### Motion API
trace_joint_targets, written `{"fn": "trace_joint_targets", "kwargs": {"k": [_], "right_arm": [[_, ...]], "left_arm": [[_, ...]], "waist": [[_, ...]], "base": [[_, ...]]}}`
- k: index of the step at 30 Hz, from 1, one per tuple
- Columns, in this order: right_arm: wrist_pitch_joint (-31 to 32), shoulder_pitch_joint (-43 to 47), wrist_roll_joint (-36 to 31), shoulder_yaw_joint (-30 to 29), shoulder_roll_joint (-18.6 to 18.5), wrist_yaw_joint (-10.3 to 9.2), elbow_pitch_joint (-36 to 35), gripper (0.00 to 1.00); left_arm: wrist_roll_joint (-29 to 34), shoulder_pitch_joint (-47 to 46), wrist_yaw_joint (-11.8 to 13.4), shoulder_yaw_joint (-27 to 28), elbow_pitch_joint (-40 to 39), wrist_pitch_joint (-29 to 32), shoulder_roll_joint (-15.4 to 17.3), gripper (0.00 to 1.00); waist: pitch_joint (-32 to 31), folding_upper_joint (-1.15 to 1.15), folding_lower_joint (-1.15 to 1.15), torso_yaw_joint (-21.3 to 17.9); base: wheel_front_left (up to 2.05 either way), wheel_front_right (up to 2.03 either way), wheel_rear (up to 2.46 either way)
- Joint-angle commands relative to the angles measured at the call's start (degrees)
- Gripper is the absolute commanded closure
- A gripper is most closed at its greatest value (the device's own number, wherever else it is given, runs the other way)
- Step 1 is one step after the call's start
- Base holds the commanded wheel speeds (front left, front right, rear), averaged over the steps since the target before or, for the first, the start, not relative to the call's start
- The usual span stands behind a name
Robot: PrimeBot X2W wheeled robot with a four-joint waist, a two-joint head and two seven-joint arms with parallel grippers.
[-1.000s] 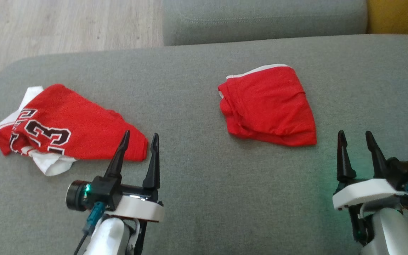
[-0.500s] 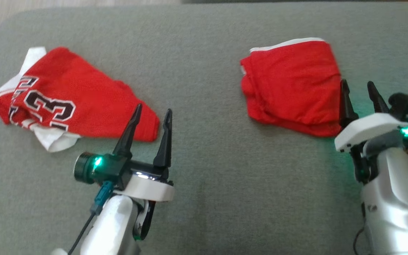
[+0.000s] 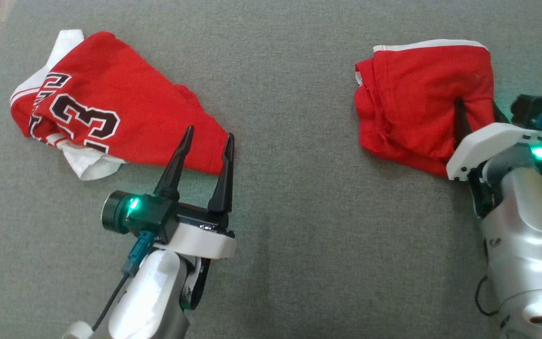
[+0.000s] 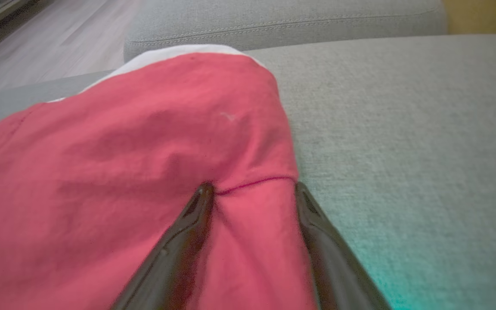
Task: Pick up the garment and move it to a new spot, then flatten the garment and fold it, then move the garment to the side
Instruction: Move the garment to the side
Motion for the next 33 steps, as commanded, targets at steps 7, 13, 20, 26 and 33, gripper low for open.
{"fn": "trace_joint_targets", "kwargs": {"k": [7,13,20,26,33], "right_arm": [[-2.9,-2.1,-3.6,6.9,-1.7,-0.04,2.9,1.0],[-4.4,-2.6,-4.9,13.7,-7.6,-0.04,1.5,1.0],[-3.0,-1.4,-2.3,19.3,-17.2,-0.04,-0.9,1.0],[-2.0,-0.2,-1.2,19.3,-25.2,-0.04,-1.3,1.0],[-0.8,0.0,-3.1,14.5,-29.5,-0.04,-0.9,1.0]], "left_arm": [[0.4,-1.7,0.5,2.4,-1.5,-0.3,0.2,0.0],[0.2,-0.6,0.7,3.1,-1.7,-0.3,0.2,0.0],[0.4,-0.3,0.7,3.5,-2.4,-0.3,0.2,0.0],[1.2,-0.9,0.0,4.1,-2.7,-0.3,0.2,0.0],[1.8,-1.7,-0.5,5.0,-3.0,-0.3,0.2,0.0]], "waist": [[-1.5,0.0,0.0,-1.6],[-3.5,0.0,0.0,-3.5],[-3.1,0.0,0.0,-4.4],[-1.1,0.0,0.0,-4.0],[0.7,0.0,0.0,-3.4]], "base": [[0.0,0.0,0.0],[0.0,0.0,0.0],[0.0,0.0,0.0],[0.0,0.0,0.0],[0.0,0.0,0.0]]}}
